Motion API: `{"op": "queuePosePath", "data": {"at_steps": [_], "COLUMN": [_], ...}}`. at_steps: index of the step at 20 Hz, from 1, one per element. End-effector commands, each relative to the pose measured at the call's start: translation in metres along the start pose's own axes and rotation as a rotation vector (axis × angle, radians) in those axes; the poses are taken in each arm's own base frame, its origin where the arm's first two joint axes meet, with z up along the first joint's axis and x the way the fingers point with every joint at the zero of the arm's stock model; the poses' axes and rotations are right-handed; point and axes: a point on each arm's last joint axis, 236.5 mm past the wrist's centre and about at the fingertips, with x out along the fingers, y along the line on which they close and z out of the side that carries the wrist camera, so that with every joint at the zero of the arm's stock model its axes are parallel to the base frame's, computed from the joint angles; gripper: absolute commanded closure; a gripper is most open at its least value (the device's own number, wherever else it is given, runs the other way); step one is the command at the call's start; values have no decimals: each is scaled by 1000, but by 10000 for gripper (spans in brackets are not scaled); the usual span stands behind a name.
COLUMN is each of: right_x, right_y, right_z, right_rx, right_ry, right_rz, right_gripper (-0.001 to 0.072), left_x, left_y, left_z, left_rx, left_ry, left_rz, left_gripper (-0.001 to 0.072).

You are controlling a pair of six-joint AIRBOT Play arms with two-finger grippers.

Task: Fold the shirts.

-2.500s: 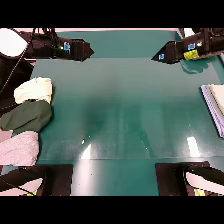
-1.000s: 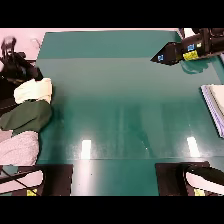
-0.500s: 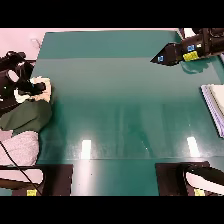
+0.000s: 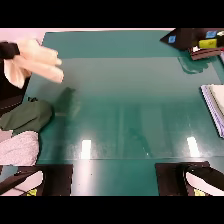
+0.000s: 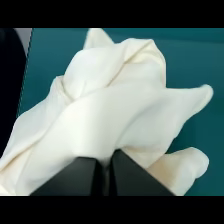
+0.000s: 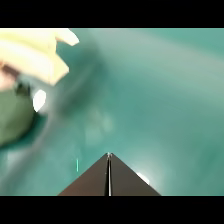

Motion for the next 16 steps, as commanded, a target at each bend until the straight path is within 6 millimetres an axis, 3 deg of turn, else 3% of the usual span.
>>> {"op": "queuePosePath", "data": {"at_steps": [1,5,8,10,11,13,16], "right_x": [-30,-41,-38,-34,-32,-29,-26], "right_y": [14,25,19,11,9,9,7], "right_z": [34,47,55,54,52,48,39], "right_rx": [-38,-77,-111,-133,-137,-137,-128], "right_ry": [-161,-174,-143,-101,-82,-55,-27], "right_rz": [-17,-8,-31,-61,-60,-54,-54], "right_gripper": [692,692,692,692,692,692,692], "left_x": [-78,-90,-85,-68,-53,-20,38], "left_y": [-89,-224,-322,-363,-371,-364,-309], "left_z": [19,-24,-81,-121,-133,-137,-140], "left_rx": [123,264,408,460,444,380,236], "left_ry": [-96,-6,100,183,220,256,359], "left_rz": [-189,-500,-685,-732,-730,-678,-543], "left_gripper": [682,682,665,45,49,49,49]}}
